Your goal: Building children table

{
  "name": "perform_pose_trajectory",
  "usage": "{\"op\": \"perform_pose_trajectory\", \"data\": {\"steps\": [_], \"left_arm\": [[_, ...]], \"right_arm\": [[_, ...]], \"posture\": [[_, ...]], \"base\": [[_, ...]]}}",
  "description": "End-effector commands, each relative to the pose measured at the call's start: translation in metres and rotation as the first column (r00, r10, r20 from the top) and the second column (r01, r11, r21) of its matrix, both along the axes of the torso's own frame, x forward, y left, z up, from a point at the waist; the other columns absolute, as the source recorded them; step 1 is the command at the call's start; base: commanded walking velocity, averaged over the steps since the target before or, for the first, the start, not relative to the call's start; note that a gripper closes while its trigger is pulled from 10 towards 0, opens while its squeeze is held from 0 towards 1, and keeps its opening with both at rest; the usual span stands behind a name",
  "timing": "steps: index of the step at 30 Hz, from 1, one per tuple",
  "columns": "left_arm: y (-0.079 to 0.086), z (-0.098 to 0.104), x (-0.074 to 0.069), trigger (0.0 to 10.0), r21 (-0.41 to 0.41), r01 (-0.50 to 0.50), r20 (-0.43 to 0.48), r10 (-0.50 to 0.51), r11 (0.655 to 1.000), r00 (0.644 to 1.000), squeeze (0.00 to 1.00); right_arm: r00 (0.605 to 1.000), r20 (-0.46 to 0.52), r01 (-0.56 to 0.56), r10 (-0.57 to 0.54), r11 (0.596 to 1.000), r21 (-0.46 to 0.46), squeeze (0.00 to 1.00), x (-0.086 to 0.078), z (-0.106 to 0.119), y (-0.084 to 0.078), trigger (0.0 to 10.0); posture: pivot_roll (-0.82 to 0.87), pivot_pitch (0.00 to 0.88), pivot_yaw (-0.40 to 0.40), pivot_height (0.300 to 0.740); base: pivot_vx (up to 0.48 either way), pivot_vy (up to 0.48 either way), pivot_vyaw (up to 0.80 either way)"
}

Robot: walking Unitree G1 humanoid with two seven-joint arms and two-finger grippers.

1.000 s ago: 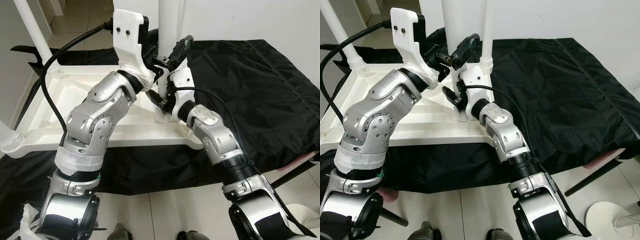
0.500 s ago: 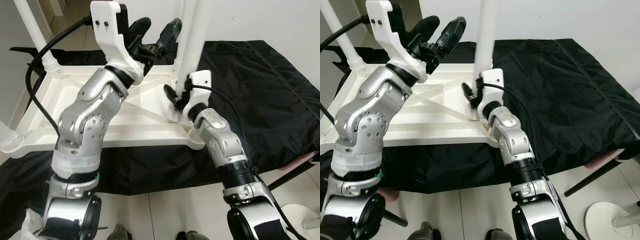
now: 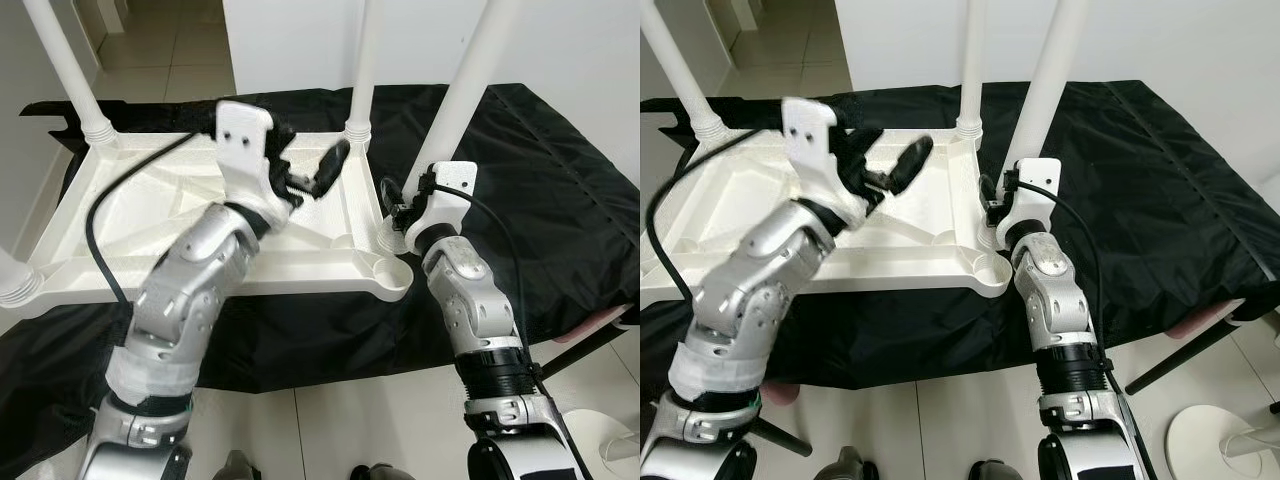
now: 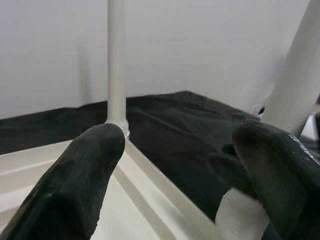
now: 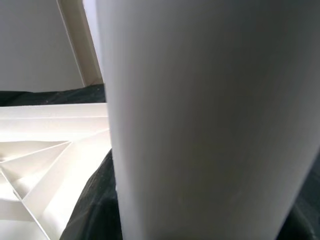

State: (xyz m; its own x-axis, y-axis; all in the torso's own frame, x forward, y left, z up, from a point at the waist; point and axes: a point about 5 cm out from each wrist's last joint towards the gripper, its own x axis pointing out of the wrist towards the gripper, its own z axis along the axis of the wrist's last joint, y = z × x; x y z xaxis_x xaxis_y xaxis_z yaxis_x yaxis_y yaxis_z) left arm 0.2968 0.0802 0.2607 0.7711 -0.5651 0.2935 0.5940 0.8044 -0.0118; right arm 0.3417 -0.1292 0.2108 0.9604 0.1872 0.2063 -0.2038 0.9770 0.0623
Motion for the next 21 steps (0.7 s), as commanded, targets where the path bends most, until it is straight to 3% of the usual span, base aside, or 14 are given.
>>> {"op": "perform_pose_trajectory", "data": {"steps": [1,7,13,17,21], "left_arm": [[0.000,-0.009,-0.001,10.0,0.040,-0.019,-0.003,0.019,0.999,1.000,0.00],[-0.004,-0.025,-0.005,10.0,0.100,-0.015,-0.015,0.017,0.995,1.000,0.00],[-0.008,-0.047,-0.014,10.0,0.198,0.005,-0.026,0.000,0.980,1.000,0.00],[-0.010,-0.049,-0.020,10.0,0.156,0.063,-0.072,-0.052,0.986,0.996,0.00],[-0.008,-0.056,-0.034,10.0,0.211,0.165,-0.074,-0.152,0.964,0.986,0.00]], "right_arm": [[1.000,0.025,0.000,-0.001,1.000,0.005,0.00,-0.004,0.002,-0.002,10.0],[0.999,0.043,-0.018,0.018,1.000,-0.003,0.00,-0.009,0.004,0.000,10.0],[0.994,0.051,-0.093,0.096,0.993,-0.067,0.00,-0.020,-0.001,0.004,10.0],[0.988,0.055,-0.138,0.142,0.988,-0.075,0.00,-0.027,-0.005,0.006,10.0],[0.982,0.043,-0.182,0.185,0.980,-0.078,0.00,-0.034,-0.014,0.005,10.0]], "posture": [[-0.01,0.057,-0.009,0.740],[-0.01,0.056,-0.011,0.740],[-0.01,0.061,-0.017,0.740],[-0.01,0.069,-0.017,0.740],[-0.01,0.080,-0.020,0.740]], "base": [[0.000,0.000,0.00],[0.000,0.000,0.00],[0.000,0.000,0.00],[0.000,0.000,0.00],[0.000,0.000,0.00]]}}
